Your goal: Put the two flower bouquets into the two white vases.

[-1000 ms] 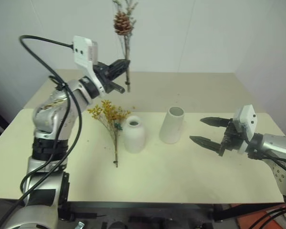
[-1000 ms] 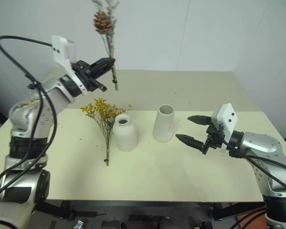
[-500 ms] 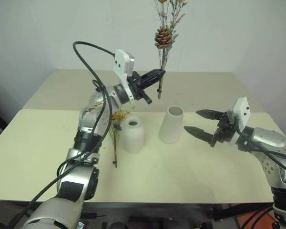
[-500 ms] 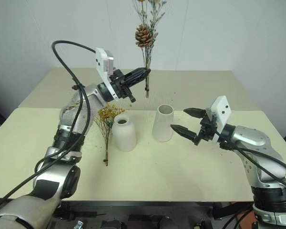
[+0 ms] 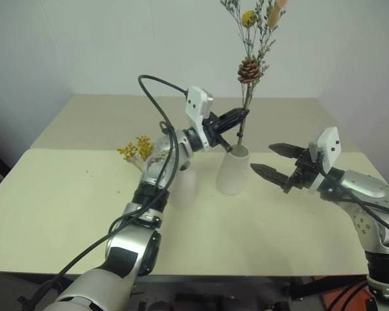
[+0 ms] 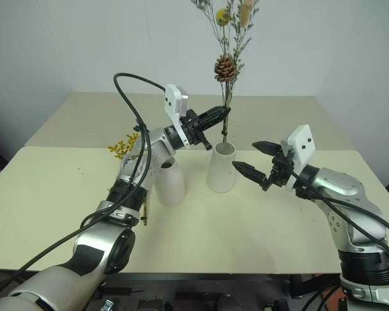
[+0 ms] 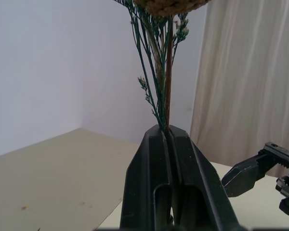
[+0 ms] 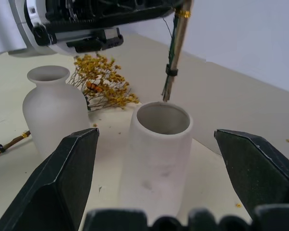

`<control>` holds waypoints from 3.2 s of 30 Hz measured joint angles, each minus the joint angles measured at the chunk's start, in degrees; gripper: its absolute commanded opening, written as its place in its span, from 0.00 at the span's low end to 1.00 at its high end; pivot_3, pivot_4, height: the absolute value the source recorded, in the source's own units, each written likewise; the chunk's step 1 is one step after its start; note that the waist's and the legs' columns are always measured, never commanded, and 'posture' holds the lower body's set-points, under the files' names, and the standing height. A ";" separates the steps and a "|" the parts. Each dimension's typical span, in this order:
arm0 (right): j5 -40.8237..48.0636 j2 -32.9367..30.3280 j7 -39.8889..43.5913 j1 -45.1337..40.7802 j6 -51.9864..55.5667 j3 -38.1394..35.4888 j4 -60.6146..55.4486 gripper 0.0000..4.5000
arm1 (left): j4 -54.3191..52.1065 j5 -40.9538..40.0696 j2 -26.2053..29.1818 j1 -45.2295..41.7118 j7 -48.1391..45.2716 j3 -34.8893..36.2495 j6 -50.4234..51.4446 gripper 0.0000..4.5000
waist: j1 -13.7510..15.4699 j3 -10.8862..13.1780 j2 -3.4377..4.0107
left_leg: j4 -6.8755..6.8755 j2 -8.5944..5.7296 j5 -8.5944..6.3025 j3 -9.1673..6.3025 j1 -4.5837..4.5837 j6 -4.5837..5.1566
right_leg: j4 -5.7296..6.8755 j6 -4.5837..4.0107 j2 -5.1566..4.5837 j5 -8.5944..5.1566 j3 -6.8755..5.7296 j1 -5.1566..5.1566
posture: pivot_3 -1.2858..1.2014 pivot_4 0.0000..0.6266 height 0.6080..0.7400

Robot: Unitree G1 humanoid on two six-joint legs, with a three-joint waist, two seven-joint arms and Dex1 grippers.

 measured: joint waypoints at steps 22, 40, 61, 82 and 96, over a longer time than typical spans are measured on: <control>0.51 0.14 -1.86 2.95 0.83 -0.67 -3.06 1.00 | -6.62 5.31 1.66 5.59 -2.56 -2.16 2.49 0.93 | -0.26 0.00 0.01 | -0.02 -0.01 -0.01 0.00 0.04 0.01 | 0.03 0.03 0.01 -0.01 0.06 -0.01 | 0.52 0.24 1.00; 1.42 -3.22 6.82 2.07 0.82 -0.43 -2.68 1.00 | -40.90 -3.15 22.26 15.27 6.87 7.62 32.00 1.00 | -0.32 -0.01 0.02 | 0.01 0.04 -0.01 -0.01 0.08 0.02 | 0.06 0.03 0.00 0.00 0.04 0.01 | 0.52 0.24 1.00; 4.38 -5.72 15.08 0.97 1.24 0.99 -3.16 1.00 | -48.21 -29.93 45.73 13.34 29.38 13.66 85.75 1.00 | -1.65 0.00 0.00 | -0.01 0.11 -0.02 -0.06 0.12 0.01 | 0.15 0.04 0.01 -0.02 -0.04 -0.03 | 0.52 0.24 1.00; 4.51 -4.62 14.39 0.71 1.75 5.11 -6.72 1.00 | -29.41 -54.16 49.25 6.95 52.19 -10.19 85.77 1.00 | -1.31 0.00 0.01 | -0.01 0.05 -0.02 -0.06 0.05 0.01 | 0.11 0.03 -0.01 -0.02 -0.04 -0.06 | 0.52 0.24 1.00; 4.24 -6.37 16.58 -0.21 3.33 8.67 -8.53 1.00 | -24.19 -45.48 42.05 7.38 53.07 -12.15 85.77 1.00 | -1.39 0.00 0.00 | 0.00 0.00 -0.02 -0.08 0.06 0.01 | 0.12 0.03 -0.02 -0.02 -0.02 -0.07 | 0.52 0.24 1.00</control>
